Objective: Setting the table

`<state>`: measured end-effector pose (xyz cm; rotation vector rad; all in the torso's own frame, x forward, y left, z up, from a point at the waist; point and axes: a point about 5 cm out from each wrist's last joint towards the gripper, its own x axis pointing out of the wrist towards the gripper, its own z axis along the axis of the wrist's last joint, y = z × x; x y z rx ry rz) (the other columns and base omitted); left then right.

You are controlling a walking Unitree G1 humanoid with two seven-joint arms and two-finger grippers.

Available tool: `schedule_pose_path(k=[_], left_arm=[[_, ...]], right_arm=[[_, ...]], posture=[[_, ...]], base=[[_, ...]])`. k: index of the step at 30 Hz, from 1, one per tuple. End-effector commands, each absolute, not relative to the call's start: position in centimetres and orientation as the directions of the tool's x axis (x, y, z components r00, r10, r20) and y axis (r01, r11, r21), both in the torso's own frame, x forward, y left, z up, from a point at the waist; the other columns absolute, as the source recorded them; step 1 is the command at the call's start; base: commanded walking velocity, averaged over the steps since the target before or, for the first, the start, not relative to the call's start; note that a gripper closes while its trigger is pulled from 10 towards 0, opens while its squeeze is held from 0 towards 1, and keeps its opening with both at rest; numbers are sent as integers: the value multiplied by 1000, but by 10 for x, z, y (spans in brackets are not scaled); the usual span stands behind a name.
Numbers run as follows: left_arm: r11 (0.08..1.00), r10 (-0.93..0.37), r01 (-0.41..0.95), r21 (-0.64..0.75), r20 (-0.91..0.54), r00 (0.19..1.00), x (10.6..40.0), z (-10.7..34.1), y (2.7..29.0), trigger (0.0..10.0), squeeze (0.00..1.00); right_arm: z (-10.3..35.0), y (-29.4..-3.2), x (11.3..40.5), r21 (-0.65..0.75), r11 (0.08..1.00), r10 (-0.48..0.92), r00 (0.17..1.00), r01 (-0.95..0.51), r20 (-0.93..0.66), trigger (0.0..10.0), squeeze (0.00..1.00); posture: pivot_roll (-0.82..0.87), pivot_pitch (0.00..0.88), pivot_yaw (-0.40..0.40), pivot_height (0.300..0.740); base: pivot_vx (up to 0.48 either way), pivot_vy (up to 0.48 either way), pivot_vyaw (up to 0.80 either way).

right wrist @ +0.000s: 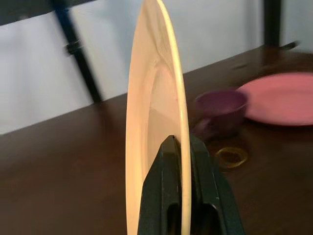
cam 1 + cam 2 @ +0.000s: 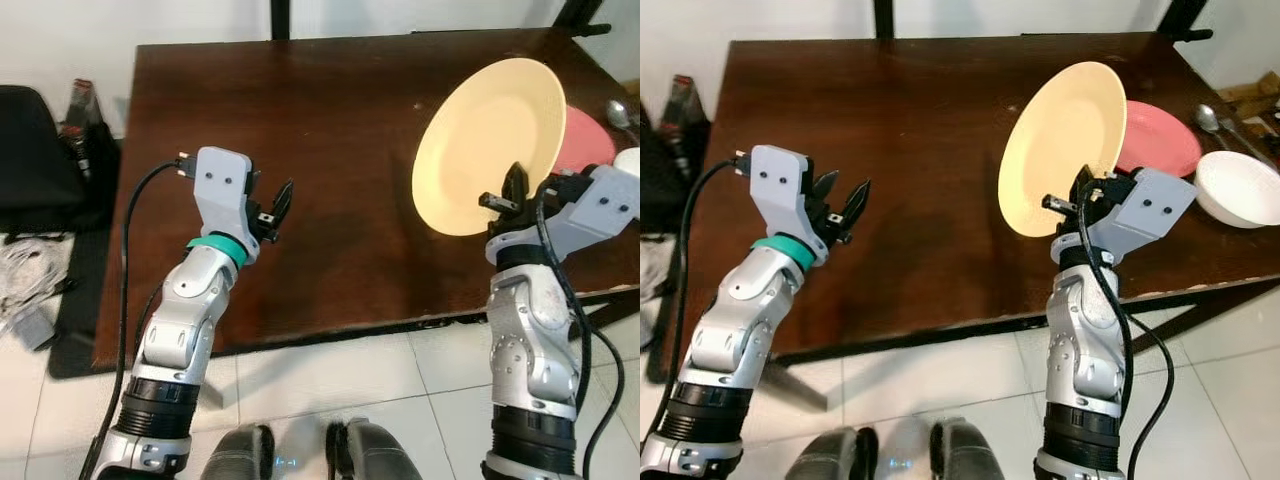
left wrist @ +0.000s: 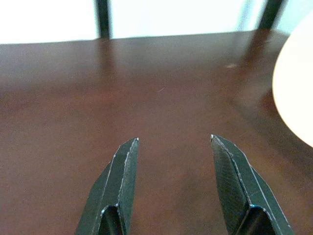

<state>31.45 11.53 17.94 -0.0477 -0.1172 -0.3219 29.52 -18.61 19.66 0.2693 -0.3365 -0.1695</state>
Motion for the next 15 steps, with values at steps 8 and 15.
schedule_pose_path(k=[8,15], left_arm=[[941,-331,337,-35,119,936,312,180,110,10000,0],[942,-328,334,-32,113,938,310,179,110,10000,0]], right_arm=[[194,-191,294,291,946,-227,929,140,292,10000,0],[190,-190,296,288,948,-220,933,137,283,10000,0]], posture=[[26,85,25,740],[35,71,24,740]], base=[[-307,0,0],[-307,0,0]])
